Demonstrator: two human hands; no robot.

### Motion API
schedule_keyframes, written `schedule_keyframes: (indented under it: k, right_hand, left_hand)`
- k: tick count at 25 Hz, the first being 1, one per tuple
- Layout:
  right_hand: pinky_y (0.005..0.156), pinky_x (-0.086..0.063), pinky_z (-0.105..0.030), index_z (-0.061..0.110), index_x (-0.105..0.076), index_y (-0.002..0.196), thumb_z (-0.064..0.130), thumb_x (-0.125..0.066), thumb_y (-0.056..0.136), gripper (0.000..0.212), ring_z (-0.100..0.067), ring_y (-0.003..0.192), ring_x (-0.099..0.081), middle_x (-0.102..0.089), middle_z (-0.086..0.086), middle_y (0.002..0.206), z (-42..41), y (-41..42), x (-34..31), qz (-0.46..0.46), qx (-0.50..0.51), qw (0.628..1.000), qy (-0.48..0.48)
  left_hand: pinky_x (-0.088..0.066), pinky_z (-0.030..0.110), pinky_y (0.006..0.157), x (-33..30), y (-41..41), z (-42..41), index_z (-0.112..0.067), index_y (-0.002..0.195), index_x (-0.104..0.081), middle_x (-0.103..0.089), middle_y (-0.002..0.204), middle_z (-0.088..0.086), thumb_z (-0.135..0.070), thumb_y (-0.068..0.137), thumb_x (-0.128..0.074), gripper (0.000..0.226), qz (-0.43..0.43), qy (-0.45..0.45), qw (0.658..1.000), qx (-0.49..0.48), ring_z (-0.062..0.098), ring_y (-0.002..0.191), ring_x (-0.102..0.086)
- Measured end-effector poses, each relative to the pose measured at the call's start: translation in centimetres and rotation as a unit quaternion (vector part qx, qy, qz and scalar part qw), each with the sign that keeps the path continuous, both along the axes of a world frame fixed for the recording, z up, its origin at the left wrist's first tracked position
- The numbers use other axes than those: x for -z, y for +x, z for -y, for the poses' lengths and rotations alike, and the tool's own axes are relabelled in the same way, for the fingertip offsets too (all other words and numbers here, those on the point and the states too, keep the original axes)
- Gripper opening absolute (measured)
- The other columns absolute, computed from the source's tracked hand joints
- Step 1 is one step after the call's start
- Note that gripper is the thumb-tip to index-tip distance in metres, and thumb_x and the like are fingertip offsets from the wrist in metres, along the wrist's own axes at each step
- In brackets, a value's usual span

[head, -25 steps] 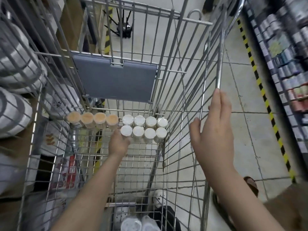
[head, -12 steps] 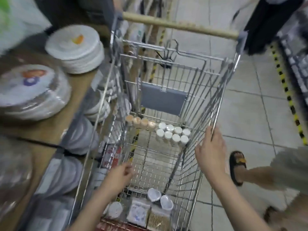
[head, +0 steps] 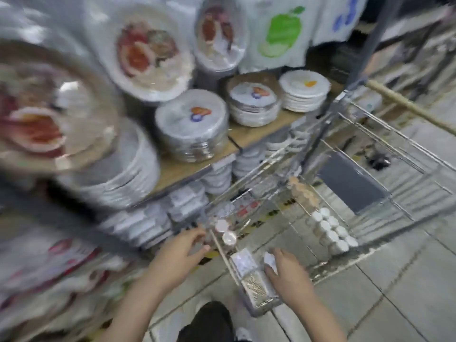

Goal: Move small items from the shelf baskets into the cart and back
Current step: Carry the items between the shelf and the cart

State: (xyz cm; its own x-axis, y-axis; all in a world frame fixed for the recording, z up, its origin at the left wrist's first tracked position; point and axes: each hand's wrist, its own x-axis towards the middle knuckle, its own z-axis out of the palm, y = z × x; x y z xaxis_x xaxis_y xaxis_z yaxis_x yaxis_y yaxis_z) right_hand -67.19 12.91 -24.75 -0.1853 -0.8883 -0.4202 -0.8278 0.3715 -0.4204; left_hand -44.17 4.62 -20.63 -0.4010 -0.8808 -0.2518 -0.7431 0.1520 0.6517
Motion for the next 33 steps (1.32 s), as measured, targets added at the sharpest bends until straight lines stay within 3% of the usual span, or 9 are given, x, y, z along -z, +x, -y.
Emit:
schedule_keyframes:
  k: [3,7,10,15,19,22,26,30,33]
  right_hand:
    - [0.086,-0.043,-0.030,0.019,-0.044,0.132,0.032,-0.045,0.097,0.037,-0.023,0.111,-0.055,-0.057,-0.007,0.125,-0.1,6.4,-2.7,0.022,-0.122,0.992,-0.024]
    - [0.083,-0.043,-0.027,0.025,-0.044,0.134,0.032,-0.047,0.097,0.038,-0.017,0.114,-0.054,-0.056,0.001,0.127,-1.0,16.2,-5.5,0.072,-0.249,0.964,-0.055]
    - [0.094,-0.040,-0.026,0.024,-0.043,0.136,0.033,-0.047,0.097,0.040,-0.015,0.122,-0.049,-0.053,0.001,0.134,-1.8,25.1,-6.9,0.080,-0.342,0.933,-0.074]
    - [0.089,-0.040,-0.022,0.025,-0.047,0.132,0.032,-0.048,0.097,0.035,-0.013,0.116,-0.051,-0.055,0.004,0.128,-4.7,40.8,-9.6,0.139,-0.432,0.887,-0.090]
    - [0.085,-0.039,-0.016,0.028,-0.052,0.128,0.031,-0.050,0.096,0.032,-0.003,0.106,-0.051,-0.055,0.012,0.123,-5.8,48.7,-11.0,0.183,-0.434,0.875,-0.116]
    - [0.075,-0.034,-0.009,0.029,-0.051,0.128,0.030,-0.050,0.096,0.032,0.002,0.099,-0.047,-0.052,0.018,0.115,-5.0,51.4,-12.1,0.180,-0.428,0.876,-0.130]
    - [0.086,-0.033,-0.012,0.028,-0.053,0.128,0.028,-0.052,0.096,0.032,0.001,0.113,-0.047,-0.048,0.021,0.116,-2.1,53.6,-14.3,0.177,-0.400,0.884,-0.164]
    - [0.087,-0.033,-0.015,0.030,-0.057,0.120,0.023,-0.054,0.094,0.027,-0.001,0.112,-0.049,-0.055,0.019,0.115,2.2,56.7,-16.5,0.204,-0.374,0.880,-0.212]
    - [0.085,-0.035,-0.007,0.031,-0.059,0.117,0.022,-0.055,0.093,0.026,0.009,0.106,-0.050,-0.057,0.023,0.112,5.5,59.5,-18.8,0.249,-0.362,0.859,-0.262]
  left_hand:
    - [-0.044,0.022,0.088,-1.3,8.7,-5.9,-0.028,0.113,-0.058,-0.060,0.105,-0.015,-0.028,0.091,-0.060,0.022,-0.017,-0.009,0.987,-0.158,0.006,0.103,-0.058]
    - [-0.043,0.020,0.082,-1.4,19.5,-14.6,-0.023,0.109,-0.061,-0.065,0.103,-0.006,-0.022,0.089,-0.063,0.020,-0.048,0.004,0.938,-0.345,0.011,0.101,-0.061]
    - [-0.041,0.018,0.081,-2.0,26.8,-21.2,-0.022,0.114,-0.059,-0.064,0.106,-0.008,-0.024,0.090,-0.061,0.023,-0.054,-0.003,0.895,-0.443,0.010,0.103,-0.060]
    - [-0.043,0.019,0.077,-4.2,38.4,-30.5,-0.028,0.107,-0.058,-0.065,0.104,-0.011,-0.026,0.092,-0.058,0.015,-0.070,0.005,0.829,-0.556,0.004,0.098,-0.059]
    - [-0.043,0.019,0.078,-5.7,44.9,-32.3,-0.029,0.109,-0.056,-0.064,0.104,-0.013,-0.030,0.093,-0.056,0.016,-0.057,-0.007,0.815,-0.577,0.002,0.100,-0.058]
    - [-0.040,0.015,0.079,-6.8,47.9,-30.7,-0.033,0.114,-0.053,-0.061,0.108,-0.018,-0.032,0.094,-0.055,0.020,-0.052,-0.011,0.828,-0.558,-0.001,0.102,-0.056]
    - [-0.045,0.020,0.088,-8.4,50.7,-26.0,-0.031,0.119,-0.054,-0.060,0.113,-0.019,-0.032,0.094,-0.053,0.025,-0.058,-0.051,0.852,-0.518,-0.001,0.107,-0.055]
    - [-0.040,0.006,0.082,-10.8,53.0,-20.6,-0.034,0.122,-0.052,-0.057,0.112,-0.026,-0.033,0.094,-0.052,0.028,-0.057,-0.104,0.875,-0.470,-0.009,0.105,-0.052]
    - [-0.043,0.009,0.083,-13.3,55.3,-16.8,-0.035,0.122,-0.054,-0.058,0.114,-0.026,-0.033,0.094,-0.053,0.028,-0.050,-0.147,0.876,-0.456,-0.010,0.106,-0.053]
